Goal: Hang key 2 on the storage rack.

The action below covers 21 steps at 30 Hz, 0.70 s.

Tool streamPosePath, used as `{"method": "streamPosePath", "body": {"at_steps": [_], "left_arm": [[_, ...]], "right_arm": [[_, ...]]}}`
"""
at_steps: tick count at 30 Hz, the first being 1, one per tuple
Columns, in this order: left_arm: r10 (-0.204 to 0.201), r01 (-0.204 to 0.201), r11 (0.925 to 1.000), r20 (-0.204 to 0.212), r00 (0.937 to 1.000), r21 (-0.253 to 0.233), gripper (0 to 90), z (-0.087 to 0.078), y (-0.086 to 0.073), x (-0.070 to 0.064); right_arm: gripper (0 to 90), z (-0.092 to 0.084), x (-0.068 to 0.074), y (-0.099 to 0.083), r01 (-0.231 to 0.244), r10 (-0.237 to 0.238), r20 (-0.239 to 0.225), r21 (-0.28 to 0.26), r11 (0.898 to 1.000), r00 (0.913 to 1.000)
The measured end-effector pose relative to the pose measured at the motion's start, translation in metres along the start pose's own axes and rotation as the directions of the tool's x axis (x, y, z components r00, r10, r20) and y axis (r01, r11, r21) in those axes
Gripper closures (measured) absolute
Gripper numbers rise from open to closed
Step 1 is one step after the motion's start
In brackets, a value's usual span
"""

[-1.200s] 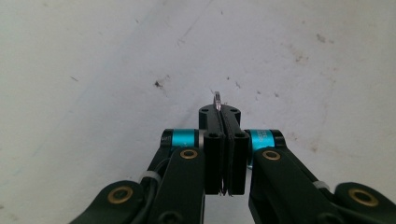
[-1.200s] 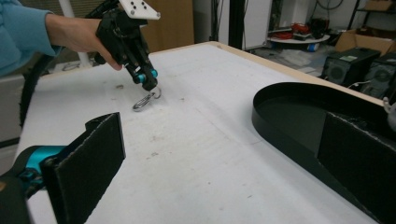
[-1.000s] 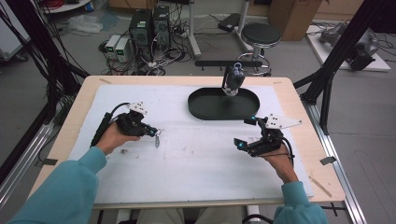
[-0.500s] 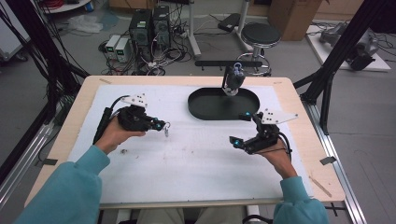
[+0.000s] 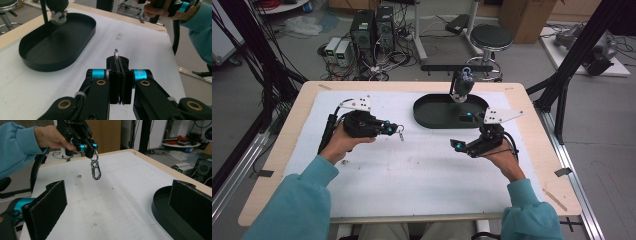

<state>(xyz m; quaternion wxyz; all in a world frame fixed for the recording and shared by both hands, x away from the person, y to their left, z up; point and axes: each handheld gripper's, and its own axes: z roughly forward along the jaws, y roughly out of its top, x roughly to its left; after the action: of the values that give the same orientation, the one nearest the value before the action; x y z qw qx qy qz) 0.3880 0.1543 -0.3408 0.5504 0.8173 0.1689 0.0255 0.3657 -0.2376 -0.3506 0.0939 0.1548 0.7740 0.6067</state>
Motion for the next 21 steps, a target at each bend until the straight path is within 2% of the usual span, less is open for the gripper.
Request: {"method": "streamPosePath", "body": {"at_steps": [8,12,15,21], "left_arm": [[0.016,-0.014,0.9993,0.038,0.9991,-0.034,88.1,0.012,0.006,-0.005],[0.036,-0.033,0.998,0.06,0.9976,-0.053,88.1,0.018,0.009,-0.007],[0.048,-0.044,0.9972,0.071,0.9963,-0.061,88.1,0.021,0.011,-0.009],[0.057,-0.05,0.9953,0.081,0.9951,-0.083,88.1,0.026,0.015,-0.012]], "right_arm": [[1.3,0.012,-0.004,0.011,0.016,-0.015,-0.028,0.022,1.0,0.9995],[1.4,0.017,-0.005,0.014,0.016,-0.015,-0.042,0.027,1.0,0.999],[4.2,0.02,-0.006,0.016,0.009,-0.006,-0.057,0.041,0.999,0.9983],[4.7,0.025,-0.009,0.018,0.014,-0.012,-0.064,0.035,0.999,0.9979]]}}
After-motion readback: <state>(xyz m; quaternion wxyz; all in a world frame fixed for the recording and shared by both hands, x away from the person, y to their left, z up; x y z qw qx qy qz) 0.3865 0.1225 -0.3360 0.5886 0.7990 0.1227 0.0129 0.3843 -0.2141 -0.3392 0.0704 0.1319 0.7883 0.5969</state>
